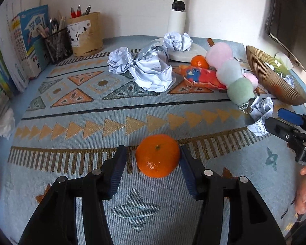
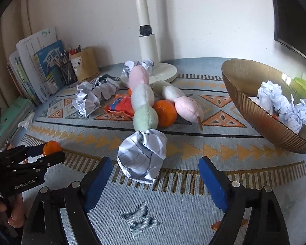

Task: Organize objects
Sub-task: 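Carry the mandarin and paper ball over the bowl and open both tools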

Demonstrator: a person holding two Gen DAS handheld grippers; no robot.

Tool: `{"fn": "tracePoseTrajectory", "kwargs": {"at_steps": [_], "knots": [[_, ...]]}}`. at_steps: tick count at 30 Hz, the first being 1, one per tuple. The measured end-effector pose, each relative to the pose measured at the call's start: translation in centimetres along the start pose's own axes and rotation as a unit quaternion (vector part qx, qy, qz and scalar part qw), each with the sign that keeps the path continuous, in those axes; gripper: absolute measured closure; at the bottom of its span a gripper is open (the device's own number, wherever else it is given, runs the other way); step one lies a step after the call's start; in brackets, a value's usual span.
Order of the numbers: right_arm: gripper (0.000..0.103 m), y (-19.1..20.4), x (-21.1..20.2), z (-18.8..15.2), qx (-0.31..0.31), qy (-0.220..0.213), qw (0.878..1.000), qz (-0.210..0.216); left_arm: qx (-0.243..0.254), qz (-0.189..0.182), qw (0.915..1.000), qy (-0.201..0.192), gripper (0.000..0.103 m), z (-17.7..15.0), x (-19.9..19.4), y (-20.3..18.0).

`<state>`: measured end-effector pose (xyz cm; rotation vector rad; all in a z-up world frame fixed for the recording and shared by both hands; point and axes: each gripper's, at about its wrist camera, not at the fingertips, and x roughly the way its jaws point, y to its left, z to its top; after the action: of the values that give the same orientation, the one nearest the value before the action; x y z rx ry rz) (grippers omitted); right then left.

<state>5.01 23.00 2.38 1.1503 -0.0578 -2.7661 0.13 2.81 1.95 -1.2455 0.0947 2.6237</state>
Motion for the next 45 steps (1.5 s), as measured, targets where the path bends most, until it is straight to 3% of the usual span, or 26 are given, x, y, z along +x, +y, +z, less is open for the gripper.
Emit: {"fn": "tracePoseTrajectory", "kwargs": {"at_steps": [5, 6, 7, 8, 10, 11, 14, 19, 25, 31, 34, 36, 41, 43, 44, 45], "knots": [[0.018, 0.9, 0.7, 0.6, -0.015, 0.003, 1.0, -0.017, -0.002, -0.001, 1.0, -0.001, 0.052, 0.0, 0.0, 0.1], [0.024, 1.1, 1.2, 0.7, -0.017, 0.011, 1.0, -0.018, -0.003, -0.001, 1.0, -0.001, 0.053, 0.0, 0.0, 0.1], [0.044, 1.3, 1.6, 0.7, -0.02, 0.02, 1.0, -0.01, -0.004, -0.002, 1.0, -0.001, 0.053, 0.0, 0.0, 0.2], [0.053, 1.3, 1.8, 0.6, -0.024, 0.027, 0.999, -0.005, -0.007, -0.005, 1.0, -0.002, 0.053, 0.1, 0.0, 0.2], [0.058, 1.5, 1.8, 0.5, -0.031, 0.026, 0.999, -0.01, -0.012, -0.01, 0.9999, -0.004, 0.059, 0.1, -0.1, 0.4], [0.058, 1.5, 1.6, 0.4, -0.032, 0.023, 0.999, -0.012, -0.017, -0.019, 0.9997, -0.005, 0.067, 0.1, -0.1, 0.6], [0.058, 1.2, 0.3, 0.1, -0.026, 0.0, 1.0, -0.003, -0.024, -0.02, 0.9994, -0.011, 0.067, 0.1, -0.3, 0.7], [0.058, 0.3, -2.5, -1.6, -0.001, -0.015, 1.0, 0.016, -0.01, -0.053, 0.9967, -0.061, 0.067, -0.5, -2.9, -0.5], [0.058, -3.5, -5.7, -3.0, 0.037, -0.019, 0.999, -0.005, 0.029, -0.103, 0.9927, -0.056, 0.067, -0.1, -3.9, -5.7], [0.057, -10.2, -13.9, 1.8, 0.09, -0.102, 0.989, -0.064, 0.102, -0.142, 0.9793, -0.102, 0.067, 5.8, -7.1, -14.0], [0.057, -13.5, -16.9, 4.9, 0.132, -0.143, 0.976, -0.097, 0.13, -0.182, 0.963, -0.151, 0.067, 10.4, -8.9, -18.3], [0.057, -15.6, -16.5, 6.2, 0.161, -0.139, 0.97, -0.119, 0.141, -0.2, 0.9573, -0.153, 0.067, 12.4, -8.3, -20.5], [0.057, -19.6, -13.5, 7.8, 0.201, -0.104, 0.966, -0.129, 0.133, -0.229, 0.9546, -0.138, 0.067, 15.9, -3.5, -24.4], [0.053, -20.7, -12.2, 8.2, 0.206, -0.094, 0.965, -0.129, 0.135, -0.228, 0.9543, -0.138, 0.064, 16.7, -1.8, -25.2], [0.048, -21.4, -11.5, 8.3, 0.214, -0.087, 0.965, -0.126, 0.133, -0.225, 0.956, -0.134, 0.048, 16.8, -1.1, -25.6], [0.036, -21.7, -11.2, 8.3, 0.22, -0.084, 0.964, -0.125, 0.129, -0.222, 0.9579, -0.128, 0.027, 17.0, -0.5, -25.6]]}}
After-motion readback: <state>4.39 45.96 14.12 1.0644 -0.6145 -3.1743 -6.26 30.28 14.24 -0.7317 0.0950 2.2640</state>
